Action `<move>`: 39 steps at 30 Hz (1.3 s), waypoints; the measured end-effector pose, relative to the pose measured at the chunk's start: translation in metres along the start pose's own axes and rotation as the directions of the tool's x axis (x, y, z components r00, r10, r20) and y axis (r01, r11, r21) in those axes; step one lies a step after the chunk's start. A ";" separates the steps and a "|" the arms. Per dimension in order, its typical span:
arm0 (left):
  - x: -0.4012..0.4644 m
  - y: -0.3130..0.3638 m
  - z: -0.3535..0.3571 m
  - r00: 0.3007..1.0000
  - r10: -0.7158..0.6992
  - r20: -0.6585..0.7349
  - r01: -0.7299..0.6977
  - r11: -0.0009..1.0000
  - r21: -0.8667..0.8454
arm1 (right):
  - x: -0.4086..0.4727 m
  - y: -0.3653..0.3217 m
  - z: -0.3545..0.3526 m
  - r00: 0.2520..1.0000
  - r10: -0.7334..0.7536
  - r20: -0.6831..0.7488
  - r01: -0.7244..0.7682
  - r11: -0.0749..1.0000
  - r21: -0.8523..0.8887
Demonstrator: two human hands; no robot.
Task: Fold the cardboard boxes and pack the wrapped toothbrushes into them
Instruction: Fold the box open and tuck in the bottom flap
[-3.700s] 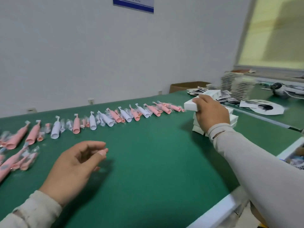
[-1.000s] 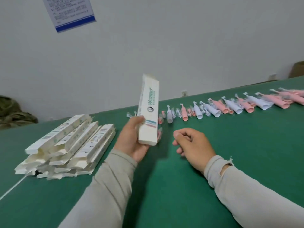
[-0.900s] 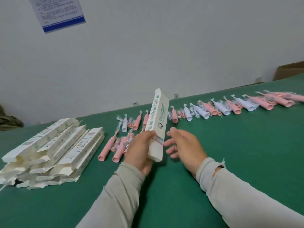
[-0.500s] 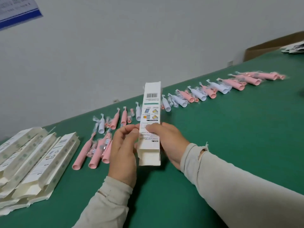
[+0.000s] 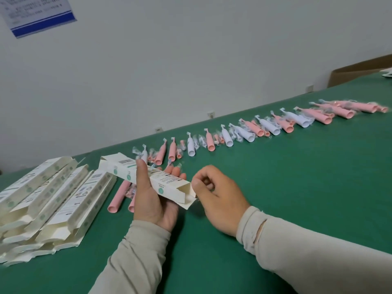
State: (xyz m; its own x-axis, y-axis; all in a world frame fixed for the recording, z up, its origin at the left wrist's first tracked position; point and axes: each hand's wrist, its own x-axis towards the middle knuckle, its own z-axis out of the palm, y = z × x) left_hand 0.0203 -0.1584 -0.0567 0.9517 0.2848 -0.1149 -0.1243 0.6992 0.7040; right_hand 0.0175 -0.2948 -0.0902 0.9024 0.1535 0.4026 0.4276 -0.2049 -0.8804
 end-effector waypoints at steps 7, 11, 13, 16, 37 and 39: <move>0.005 -0.002 -0.002 1.000 0.008 0.028 -0.006 0.998 -0.070 | 0.000 -0.003 -0.007 0.993 -0.092 0.080 0.087 0.995 0.055; 0.003 -0.008 -0.002 0.992 -0.008 0.129 0.015 0.998 -0.053 | -0.004 -0.003 -0.005 0.993 -0.092 0.074 0.097 0.994 -0.059; 0.000 -0.014 0.000 0.979 -0.042 0.198 0.050 0.998 -0.040 | -0.003 -0.003 -0.003 0.996 -0.081 0.030 0.082 0.996 -0.032; -0.005 -0.021 0.004 0.971 -0.078 0.228 0.088 0.996 -0.030 | -0.001 -0.003 -0.004 0.998 -0.068 -0.011 0.068 0.997 -0.020; -0.003 -0.012 0.001 0.970 -0.077 0.231 0.099 0.992 -0.083 | -0.002 -0.011 -0.018 0.957 -0.286 0.041 0.289 0.941 -0.179; -0.003 -0.013 0.000 0.971 -0.073 0.229 0.090 0.994 -0.065 | -0.001 -0.009 -0.018 0.962 -0.273 0.028 0.274 0.950 -0.148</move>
State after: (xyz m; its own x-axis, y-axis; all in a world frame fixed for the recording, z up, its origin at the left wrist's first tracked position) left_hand 0.0195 -0.1683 -0.0657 0.9971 0.0755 -0.0021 -0.0564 0.7632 0.6437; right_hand 0.0137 -0.3105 -0.0781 0.7494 0.2309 0.6205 0.6617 -0.2952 -0.6892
